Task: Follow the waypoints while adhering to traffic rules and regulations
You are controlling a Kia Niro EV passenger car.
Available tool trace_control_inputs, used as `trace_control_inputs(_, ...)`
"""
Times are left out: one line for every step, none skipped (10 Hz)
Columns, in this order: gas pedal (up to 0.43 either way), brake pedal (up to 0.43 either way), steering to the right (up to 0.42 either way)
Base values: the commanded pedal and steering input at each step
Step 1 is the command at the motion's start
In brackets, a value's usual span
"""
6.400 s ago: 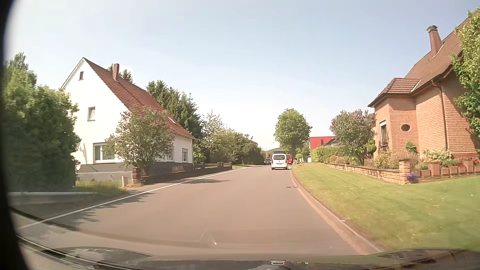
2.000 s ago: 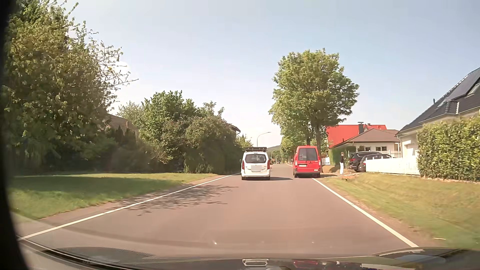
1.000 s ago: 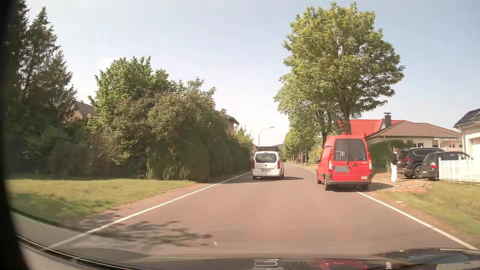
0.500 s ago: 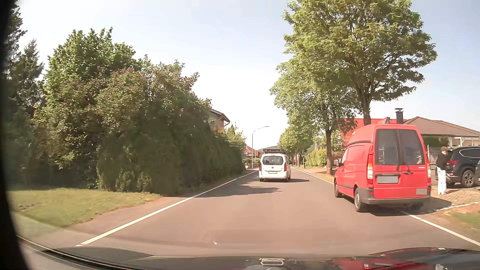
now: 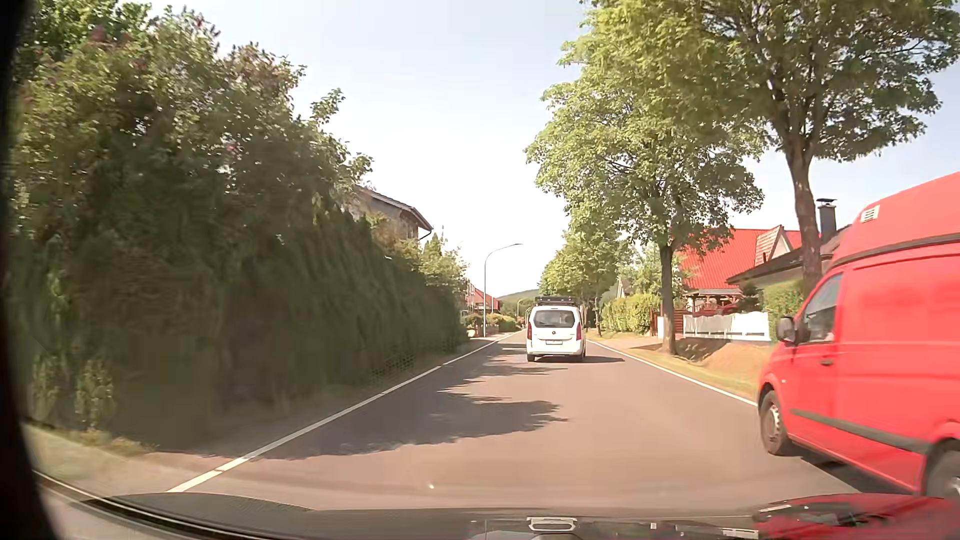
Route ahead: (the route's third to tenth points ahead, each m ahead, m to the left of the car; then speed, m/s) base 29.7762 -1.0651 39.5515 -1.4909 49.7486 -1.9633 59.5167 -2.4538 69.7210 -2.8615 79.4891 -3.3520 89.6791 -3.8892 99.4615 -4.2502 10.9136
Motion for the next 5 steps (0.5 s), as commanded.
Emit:
trace_control_inputs(0.268, 0.0, 0.038)
trace_control_inputs(0.268, 0.0, 0.04)
trace_control_inputs(0.268, 0.0, 0.043)
trace_control_inputs(0.268, 0.0, 0.044)
trace_control_inputs(0.268, 0.0, 0.044)
